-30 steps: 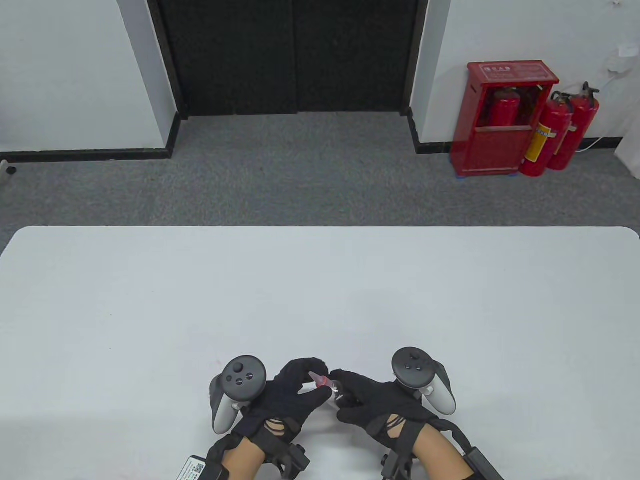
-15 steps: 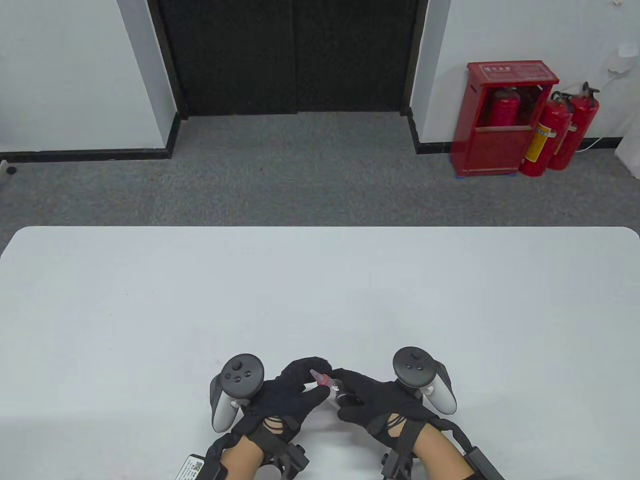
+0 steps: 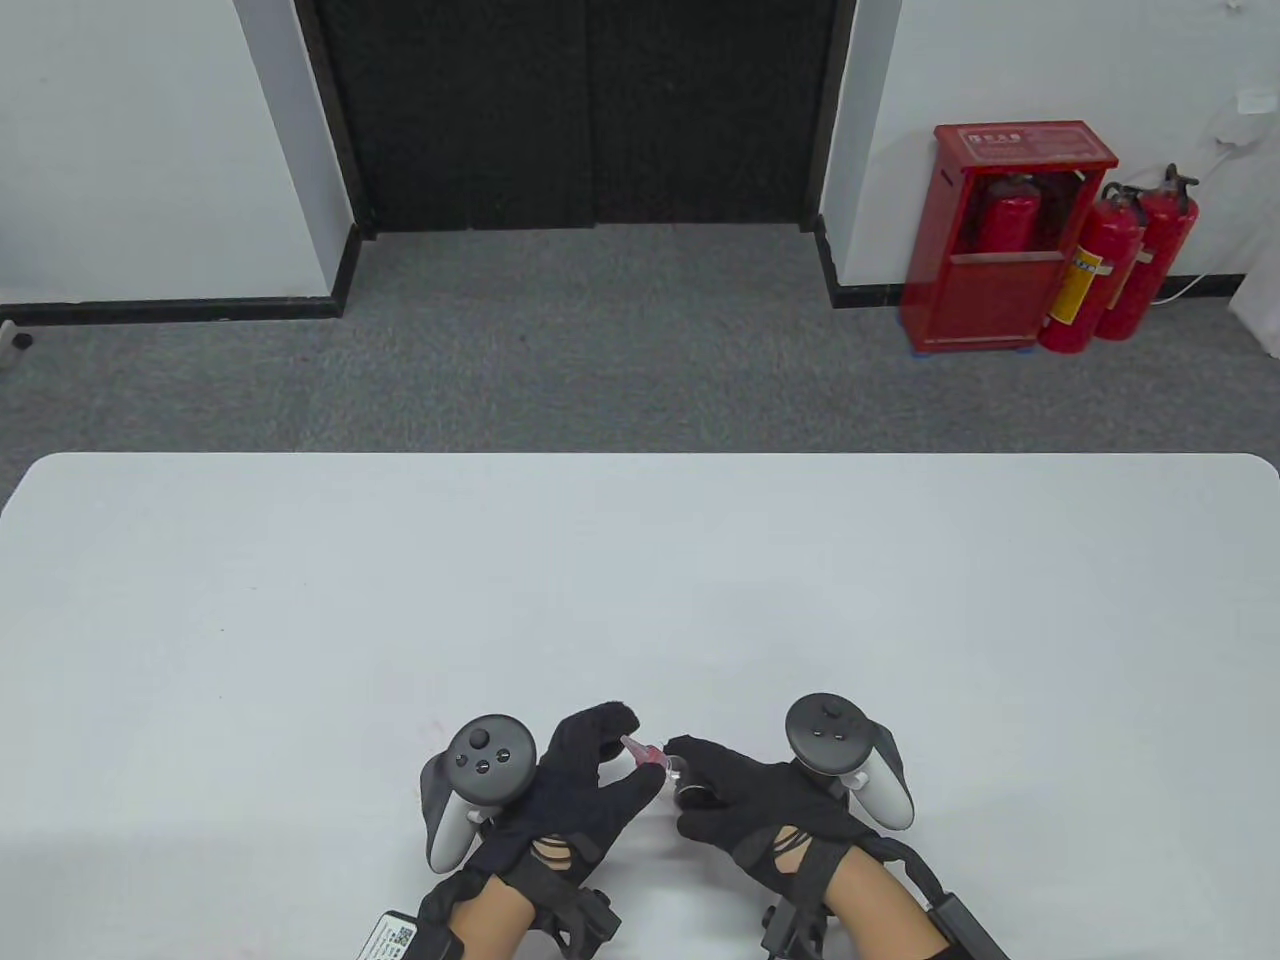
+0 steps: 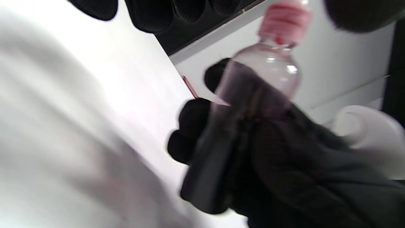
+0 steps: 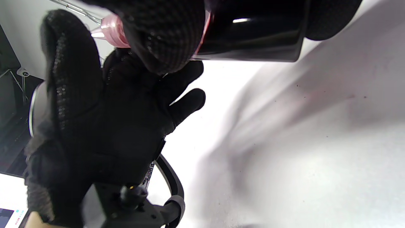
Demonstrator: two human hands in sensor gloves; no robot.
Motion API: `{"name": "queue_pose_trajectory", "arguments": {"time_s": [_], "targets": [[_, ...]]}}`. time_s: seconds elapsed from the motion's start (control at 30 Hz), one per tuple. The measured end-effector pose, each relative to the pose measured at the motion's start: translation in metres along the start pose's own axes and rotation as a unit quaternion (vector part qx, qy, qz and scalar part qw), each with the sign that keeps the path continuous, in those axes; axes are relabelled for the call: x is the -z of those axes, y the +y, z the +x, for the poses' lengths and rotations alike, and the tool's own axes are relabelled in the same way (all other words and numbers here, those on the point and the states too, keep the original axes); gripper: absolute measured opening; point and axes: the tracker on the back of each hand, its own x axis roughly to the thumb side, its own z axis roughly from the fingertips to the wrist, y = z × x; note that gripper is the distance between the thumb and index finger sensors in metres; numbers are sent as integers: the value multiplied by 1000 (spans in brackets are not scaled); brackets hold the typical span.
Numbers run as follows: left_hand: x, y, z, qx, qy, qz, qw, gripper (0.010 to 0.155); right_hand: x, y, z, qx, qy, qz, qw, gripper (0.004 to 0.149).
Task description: Close soy sauce bottle by twisting cap
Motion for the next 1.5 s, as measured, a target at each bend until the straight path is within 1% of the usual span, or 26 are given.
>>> {"name": "queue_pose_trajectory", "arguments": {"time_s": [0.07,0.27,0.4,0.57,1.07,1.17,1.3,1.43,1.5], "targets": [[0,1,0,4,4,5,1000,86,0,1,1,-2,-2,1,1000,76],[1,-2,1,10,2,-2,1000,76,1,2,2,-6,-5,5,1000,76],[1,-4,2,-5,1,2,1000,65,1,3,2,-6,-2,4,1000,76],[1,-4,2,-5,2,0,1000,64,2,4,1,-3,0,5,1000,76],[3,-4,1,-69,6,-29,997,64,2,3,0,10,-4,-6,1000,76],[4,-5,-1,-84,8,-38,996,64,2,3,0,11,-2,-4,1000,76],[6,-6,-4,-125,9,-59,990,64,1,2,1,14,-10,-8,1000,76],[6,-6,-4,-129,4,-60,990,63,2,2,0,20,-14,-5,1000,76],[7,-7,-5,-142,1,-73,987,62,2,2,-1,26,-14,-4,1000,76]]}}
